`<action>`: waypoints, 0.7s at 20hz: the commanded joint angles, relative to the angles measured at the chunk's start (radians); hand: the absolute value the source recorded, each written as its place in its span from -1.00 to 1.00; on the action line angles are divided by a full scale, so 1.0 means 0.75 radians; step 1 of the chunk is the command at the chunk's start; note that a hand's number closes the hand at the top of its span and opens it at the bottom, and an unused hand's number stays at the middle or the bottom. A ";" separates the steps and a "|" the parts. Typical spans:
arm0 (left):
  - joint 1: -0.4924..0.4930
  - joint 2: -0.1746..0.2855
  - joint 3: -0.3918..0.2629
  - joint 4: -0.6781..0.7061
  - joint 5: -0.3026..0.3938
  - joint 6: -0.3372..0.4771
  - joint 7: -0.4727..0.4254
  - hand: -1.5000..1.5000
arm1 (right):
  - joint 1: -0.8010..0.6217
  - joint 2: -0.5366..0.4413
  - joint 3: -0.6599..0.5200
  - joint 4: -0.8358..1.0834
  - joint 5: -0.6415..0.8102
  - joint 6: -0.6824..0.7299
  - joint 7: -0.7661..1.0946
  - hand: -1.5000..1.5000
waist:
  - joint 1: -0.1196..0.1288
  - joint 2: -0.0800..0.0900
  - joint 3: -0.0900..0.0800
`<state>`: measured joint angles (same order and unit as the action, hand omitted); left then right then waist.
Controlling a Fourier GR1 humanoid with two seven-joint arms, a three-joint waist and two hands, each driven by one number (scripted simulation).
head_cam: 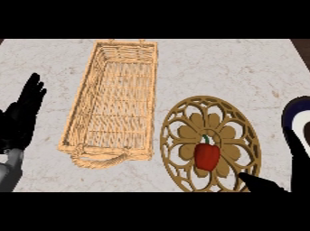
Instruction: Pick the bell pepper from the placemat and place it in the basket
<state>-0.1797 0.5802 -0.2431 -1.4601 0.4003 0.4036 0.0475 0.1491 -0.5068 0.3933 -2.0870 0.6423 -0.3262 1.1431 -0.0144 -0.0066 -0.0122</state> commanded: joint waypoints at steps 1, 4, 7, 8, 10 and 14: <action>0.015 -0.023 0.002 0.046 0.005 -0.041 -0.028 0.00 | -0.082 0.076 0.061 -0.237 0.193 0.140 0.452 -1.00 | 0.007 0.004 0.007; -0.059 -0.013 0.032 0.048 0.008 -0.038 0.027 0.00 | -0.078 0.194 0.071 -0.285 0.274 0.214 0.456 -1.00 | 0.004 0.005 0.010; 0.004 -0.027 0.009 -0.011 -0.031 -0.030 -0.005 0.00 | -0.109 0.285 0.053 -0.268 0.328 0.309 0.458 -1.00 | 0.025 0.006 0.012; -0.029 -0.095 -0.032 0.025 -0.074 0.028 0.000 0.00 | -0.052 0.320 0.167 -0.220 0.420 0.231 0.442 -1.00 | 0.012 0.007 0.013; -0.001 -0.109 -0.015 0.061 -0.078 0.005 -0.057 0.00 | -0.044 0.406 0.198 -0.104 0.503 0.182 0.364 -1.00 | 0.017 0.009 0.014; -0.009 -0.050 0.044 0.006 -0.049 -0.058 0.033 0.00 | -0.028 0.503 0.188 0.014 0.606 0.135 0.232 -1.00 | 0.022 0.007 0.016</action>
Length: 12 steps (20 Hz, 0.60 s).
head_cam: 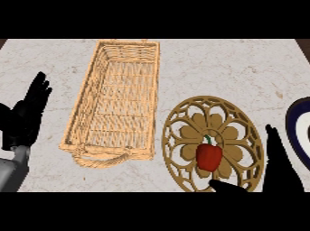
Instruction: Pick the bell pepper from the placemat and place it in the basket
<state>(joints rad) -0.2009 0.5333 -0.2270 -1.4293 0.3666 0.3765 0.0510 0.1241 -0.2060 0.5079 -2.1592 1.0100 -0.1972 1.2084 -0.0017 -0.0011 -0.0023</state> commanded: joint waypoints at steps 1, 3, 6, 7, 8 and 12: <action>0.016 -0.029 0.026 0.046 -0.011 -0.030 -0.036 0.00 | -0.009 0.159 0.091 0.062 0.207 0.022 0.215 -1.00 | -0.001 0.001 0.001; 0.042 -0.054 0.015 -0.012 -0.049 0.004 -0.035 0.00 | 0.019 0.188 0.068 0.081 0.234 0.010 0.157 -1.00 | 0.001 0.000 0.002; 0.010 -0.060 0.021 0.017 -0.064 -0.023 -0.018 0.00 | 0.055 0.242 0.076 0.161 0.299 -0.014 0.097 -1.00 | -0.003 0.001 0.003; 0.028 -0.015 0.052 -0.038 -0.038 -0.066 0.029 0.00 | 0.009 0.269 0.063 0.115 0.320 0.059 0.131 -1.00 | 0.003 0.000 0.003; -0.023 -0.014 0.055 -0.019 -0.050 -0.055 0.065 0.00 | -0.091 0.270 0.036 0.136 0.299 0.123 0.186 -1.00 | 0.004 0.001 0.002; 0.027 -0.091 0.067 0.006 -0.084 -0.058 0.004 0.00 | 0.010 0.273 0.128 0.263 0.324 -0.129 0.081 -1.00 | 0.002 0.002 0.003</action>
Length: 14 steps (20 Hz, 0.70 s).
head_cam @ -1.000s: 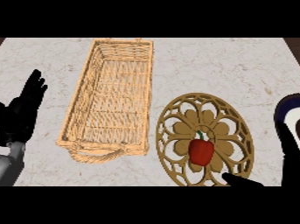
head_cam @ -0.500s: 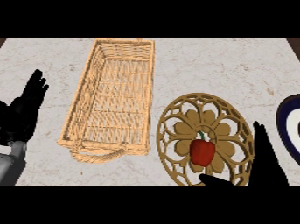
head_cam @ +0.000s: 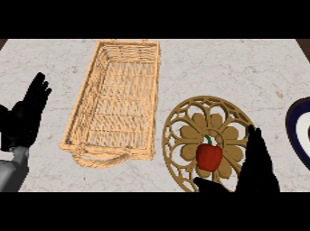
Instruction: Pick the bell pepper from the placemat and place it in the basket
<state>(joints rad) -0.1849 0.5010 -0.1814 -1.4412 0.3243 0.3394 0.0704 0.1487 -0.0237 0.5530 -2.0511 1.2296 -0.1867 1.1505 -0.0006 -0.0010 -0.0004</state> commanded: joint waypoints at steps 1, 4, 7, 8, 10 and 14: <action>0.017 -0.011 0.032 -0.020 -0.022 -0.030 -0.005 0.00 | 0.008 0.030 0.034 0.000 0.025 -0.045 0.172 -1.00 | -0.001 0.000 0.000; -0.029 -0.042 0.034 0.017 -0.046 -0.034 0.021 0.00 | 0.000 0.031 0.035 0.035 0.055 -0.080 0.169 -1.00 | -0.004 0.000 0.001; -0.013 -0.008 0.063 -0.055 -0.046 -0.035 0.087 0.00 | -0.092 0.031 -0.059 0.054 -0.022 -0.003 0.176 -1.00 | 0.006 0.001 0.001; 0.027 -0.031 0.054 -0.040 -0.056 -0.059 0.006 0.00 | -0.103 0.031 0.061 0.185 0.026 -0.147 0.238 -1.00 | 0.009 0.001 0.000; 0.026 -0.045 0.095 0.069 -0.046 -0.102 -0.071 0.00 | -0.066 0.031 -0.004 0.127 -0.009 -0.080 0.187 -1.00 | 0.000 0.003 0.000; 0.045 -0.021 0.099 -0.069 -0.041 -0.099 0.051 0.00 | 0.013 0.031 0.062 0.213 0.048 -0.160 0.210 -1.00 | 0.006 -0.001 0.001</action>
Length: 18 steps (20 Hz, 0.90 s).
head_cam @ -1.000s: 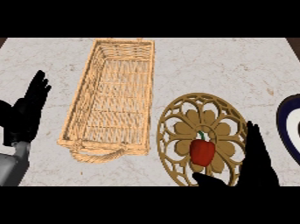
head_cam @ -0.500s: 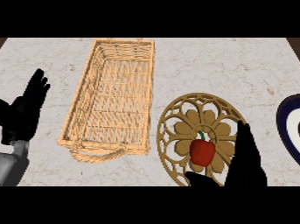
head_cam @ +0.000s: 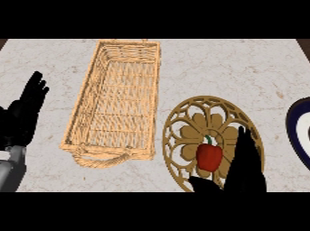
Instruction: Pick the bell pepper from the placemat and place it in the basket
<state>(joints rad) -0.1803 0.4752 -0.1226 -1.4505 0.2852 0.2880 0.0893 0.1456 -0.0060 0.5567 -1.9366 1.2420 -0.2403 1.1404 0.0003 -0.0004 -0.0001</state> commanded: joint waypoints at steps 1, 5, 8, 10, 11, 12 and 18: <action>-0.001 -0.063 -0.016 0.047 -0.060 0.026 -0.040 0.00 | 0.026 0.008 -0.043 -0.001 0.002 -0.002 0.149 -1.00 | -0.008 0.001 0.000; -0.045 -0.060 0.014 0.033 -0.064 0.011 0.015 0.00 | -0.099 0.008 -0.062 0.097 -0.050 -0.003 0.201 -1.00 | -0.001 0.001 0.000; -0.063 -0.077 0.015 0.038 -0.093 0.012 0.026 0.00 | -0.056 0.008 -0.010 0.074 -0.022 -0.040 0.224 -1.00 | -0.004 0.000 0.000; -0.025 -0.049 0.046 -0.014 -0.074 -0.024 0.051 0.00 | 0.000 0.008 -0.034 0.176 -0.032 -0.133 0.127 -1.00 | -0.001 0.000 0.001; -0.032 -0.084 0.015 -0.020 -0.094 -0.003 0.089 0.00 | -0.140 0.008 -0.108 0.148 -0.083 -0.017 0.168 -1.00 | 0.002 0.000 0.000; 0.003 -0.113 -0.008 -0.054 -0.136 0.044 0.047 0.00 | -0.219 0.008 -0.087 0.212 -0.083 -0.028 0.234 -1.00 | 0.008 0.001 0.000; 0.015 -0.095 0.053 -0.017 -0.122 -0.057 0.024 0.00 | -0.122 0.008 -0.118 0.296 -0.133 -0.099 0.112 -1.00 | 0.003 0.000 0.000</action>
<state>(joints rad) -0.1924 0.4043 -0.0913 -1.4456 0.2046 0.2667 0.1121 0.0815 -0.0061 0.4722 -1.7725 1.1653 -0.2797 1.1110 -0.0009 -0.0037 -0.0027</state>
